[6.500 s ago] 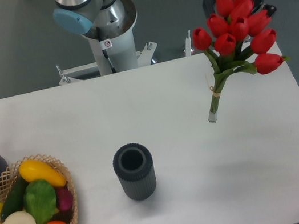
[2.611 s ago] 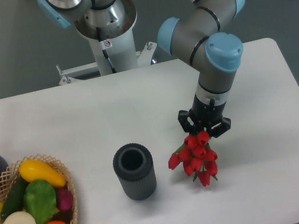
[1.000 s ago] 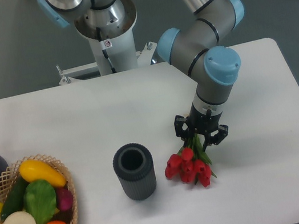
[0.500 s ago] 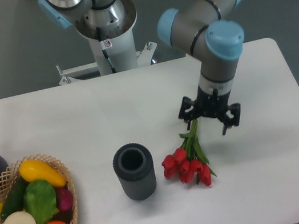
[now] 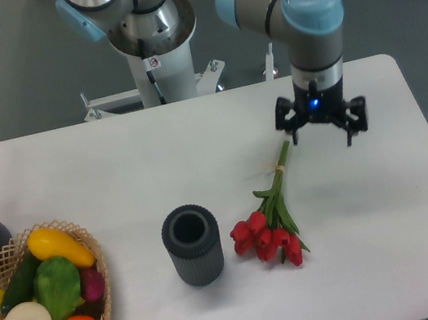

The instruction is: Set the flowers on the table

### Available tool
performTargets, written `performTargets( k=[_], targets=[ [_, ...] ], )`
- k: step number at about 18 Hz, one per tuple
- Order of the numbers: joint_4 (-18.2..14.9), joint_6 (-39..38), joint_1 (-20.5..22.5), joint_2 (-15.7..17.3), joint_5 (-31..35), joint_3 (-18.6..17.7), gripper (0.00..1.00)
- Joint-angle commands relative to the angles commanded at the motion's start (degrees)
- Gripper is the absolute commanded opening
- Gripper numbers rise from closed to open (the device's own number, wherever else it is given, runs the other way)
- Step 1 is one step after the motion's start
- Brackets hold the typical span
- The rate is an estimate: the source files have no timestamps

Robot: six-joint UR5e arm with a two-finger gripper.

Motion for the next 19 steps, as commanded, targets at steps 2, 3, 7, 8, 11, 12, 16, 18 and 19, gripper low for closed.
performTargets(
  k=[2, 3, 7, 8, 11, 12, 16, 18, 19],
  targets=[
    [-1.14, 3.61, 1.75, 2.46, -0.09, 0.0, 1.0],
    [-1.76, 5.28, 2.63, 3.52, -0.17, 0.0, 1.0],
    [-5.19, 14.24, 7.47, 7.39, -1.14, -0.09, 1.0],
    [-5.63, 15.74, 8.09, 7.92, -1.23, -0.09, 1.0],
    [-5.9, 16.11, 9.58, 9.33, -2.54, -0.26, 1.0],
    [-5.98, 16.11, 10.11, 9.42, -3.42, -0.26, 1.0],
    [-5.9, 16.11, 10.55, 9.68, -4.65, -0.26, 1.0],
    [-5.81, 16.11, 10.55, 9.68, -5.09, -0.26, 1.0],
    [-5.81, 16.11, 10.55, 9.59, -5.1, -0.26, 1.0]
  ],
)
